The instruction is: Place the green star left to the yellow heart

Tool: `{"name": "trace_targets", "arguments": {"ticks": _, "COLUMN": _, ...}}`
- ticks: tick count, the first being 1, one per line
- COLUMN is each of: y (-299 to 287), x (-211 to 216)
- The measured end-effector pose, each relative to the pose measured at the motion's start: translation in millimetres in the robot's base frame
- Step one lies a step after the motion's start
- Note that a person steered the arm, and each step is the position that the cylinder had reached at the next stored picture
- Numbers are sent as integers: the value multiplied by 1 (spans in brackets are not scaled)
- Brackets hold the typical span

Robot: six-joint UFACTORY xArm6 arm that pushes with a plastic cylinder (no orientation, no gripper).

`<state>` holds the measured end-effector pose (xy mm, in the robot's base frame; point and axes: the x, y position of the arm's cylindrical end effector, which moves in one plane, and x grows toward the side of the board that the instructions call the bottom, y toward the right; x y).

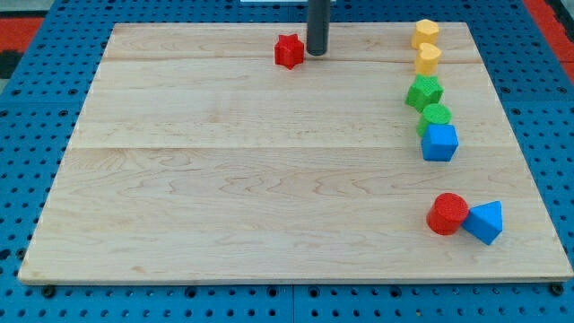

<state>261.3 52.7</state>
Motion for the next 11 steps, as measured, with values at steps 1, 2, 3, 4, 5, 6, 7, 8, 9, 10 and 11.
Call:
{"name": "trace_targets", "arguments": {"ticks": 1, "y": -20, "x": 22}}
{"name": "trace_targets", "arguments": {"ticks": 2, "y": -81, "x": 5}}
{"name": "trace_targets", "arguments": {"ticks": 3, "y": -93, "x": -8}}
{"name": "trace_targets", "arguments": {"ticks": 4, "y": -57, "x": 31}}
{"name": "trace_targets", "arguments": {"ticks": 5, "y": -10, "x": 80}}
{"name": "trace_targets", "arguments": {"ticks": 6, "y": 64, "x": 81}}
{"name": "trace_targets", "arguments": {"ticks": 7, "y": 79, "x": 63}}
{"name": "trace_targets", "arguments": {"ticks": 8, "y": 134, "x": 57}}
{"name": "trace_targets", "arguments": {"ticks": 9, "y": 195, "x": 67}}
{"name": "trace_targets", "arguments": {"ticks": 10, "y": 218, "x": 96}}
{"name": "trace_targets", "arguments": {"ticks": 11, "y": 162, "x": 116}}
